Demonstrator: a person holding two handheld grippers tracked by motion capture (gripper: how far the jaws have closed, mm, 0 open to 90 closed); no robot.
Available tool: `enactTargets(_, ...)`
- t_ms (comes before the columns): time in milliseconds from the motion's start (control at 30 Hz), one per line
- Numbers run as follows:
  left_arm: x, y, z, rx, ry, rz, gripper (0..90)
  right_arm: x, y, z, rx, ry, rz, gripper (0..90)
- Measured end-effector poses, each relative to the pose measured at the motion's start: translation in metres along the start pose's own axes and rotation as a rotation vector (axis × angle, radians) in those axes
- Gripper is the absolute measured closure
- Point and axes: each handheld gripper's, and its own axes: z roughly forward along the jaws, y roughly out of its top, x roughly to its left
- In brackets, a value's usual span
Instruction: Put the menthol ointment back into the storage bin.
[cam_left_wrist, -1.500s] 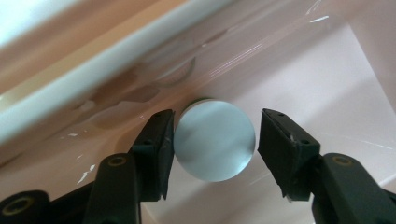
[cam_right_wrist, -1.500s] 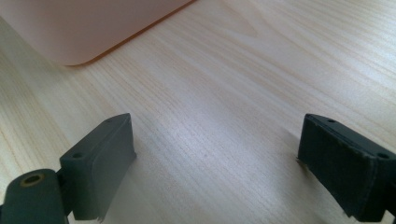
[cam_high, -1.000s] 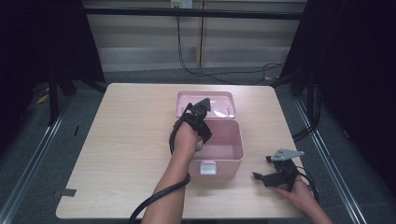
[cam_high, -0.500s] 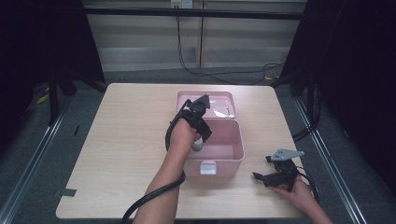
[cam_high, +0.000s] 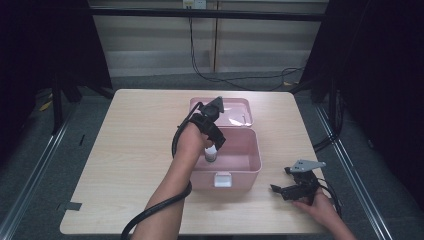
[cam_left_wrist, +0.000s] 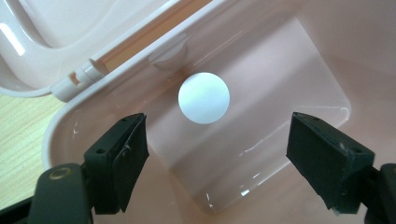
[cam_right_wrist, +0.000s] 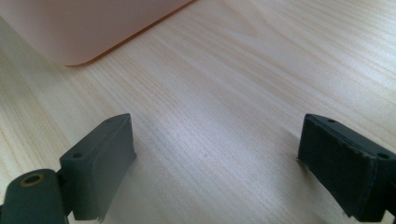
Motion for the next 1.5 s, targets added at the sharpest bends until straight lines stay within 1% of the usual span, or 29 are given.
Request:
enactTargets(67, -0.001, -0.001, -0.003, -0.009, -0.003, 0.007, 20.3, 0.000, 0.000, 0.000, 0.000, 0.000, 0.001, 10.0)
enactTargets(133, -0.001, -0.001, -0.005, -0.010, -0.007, 0.003, 20.0, 0.000, 0.000, 0.000, 0.000, 0.001, 0.001, 10.0)
enactTargets(200, -0.001, -0.002, -0.009, -0.004, -0.003, 0.013, 20.0, 0.000, 0.000, 0.000, 0.000, 0.000, 0.001, 10.0)
enactTargets(233, -0.001, -0.002, -0.012, -0.015, -0.001, 0.019, 20.0, 0.000, 0.000, 0.000, 0.000, 0.001, 0.001, 10.0)
enactTargets(300, -0.001, -0.003, -0.016, -0.018, -0.017, 0.025, 20.0, 0.000, 0.000, 0.000, 0.000, 0.001, 0.002, 10.0)
enactTargets(567, -0.002, -0.008, -0.032, -0.032, -0.027, 0.057, 19.9, 0.000, 0.000, 0.000, 0.000, 0.000, 0.000, 10.0)
enactTargets(633, -0.001, -0.010, -0.036, -0.025, -0.027, 0.074, 19.9, 0.000, 0.000, 0.000, 0.000, 0.000, 0.000, 9.9)
enactTargets(667, -0.002, -0.011, -0.038, -0.029, -0.027, 0.073, 19.9, 0.000, 0.000, 0.000, 0.000, 0.001, 0.000, 10.0)
enactTargets(700, -0.001, -0.012, -0.039, -0.030, -0.037, 0.075, 20.0, 0.000, 0.000, 0.000, 0.000, 0.000, 0.000, 10.0)
enactTargets(833, 0.002, -0.017, -0.048, -0.038, -0.027, 0.094, 20.0, 0.000, 0.000, 0.000, 0.000, 0.000, 0.000, 9.9)
enactTargets(1033, 0.009, -0.025, -0.057, -0.056, -0.022, 0.092, 20.0, 0.000, 0.000, 0.000, 0.000, 0.000, 0.000, 9.9)
enactTargets(1067, 0.010, -0.026, -0.059, -0.057, -0.022, 0.098, 20.0, 0.000, 0.000, 0.000, 0.000, 0.000, 0.000, 9.9)
enactTargets(1133, 0.013, -0.028, -0.062, -0.064, -0.024, 0.088, 20.0, 0.000, 0.000, 0.000, 0.000, 0.000, 0.000, 9.9)
enactTargets(1267, 0.018, -0.034, -0.068, -0.078, -0.023, 0.086, 20.0, 0.000, 0.000, 0.000, -0.002, 0.000, 0.001, 10.0)
enactTargets(1367, 0.023, -0.039, -0.072, -0.073, -0.007, 0.087, 20.0, 0.000, 0.000, 0.000, -0.002, 0.000, 0.001, 9.9)
enactTargets(1500, 0.031, -0.047, -0.076, -0.077, -0.001, 0.074, 20.1, 0.000, 0.000, 0.000, -0.001, 0.000, 0.001, 9.9)
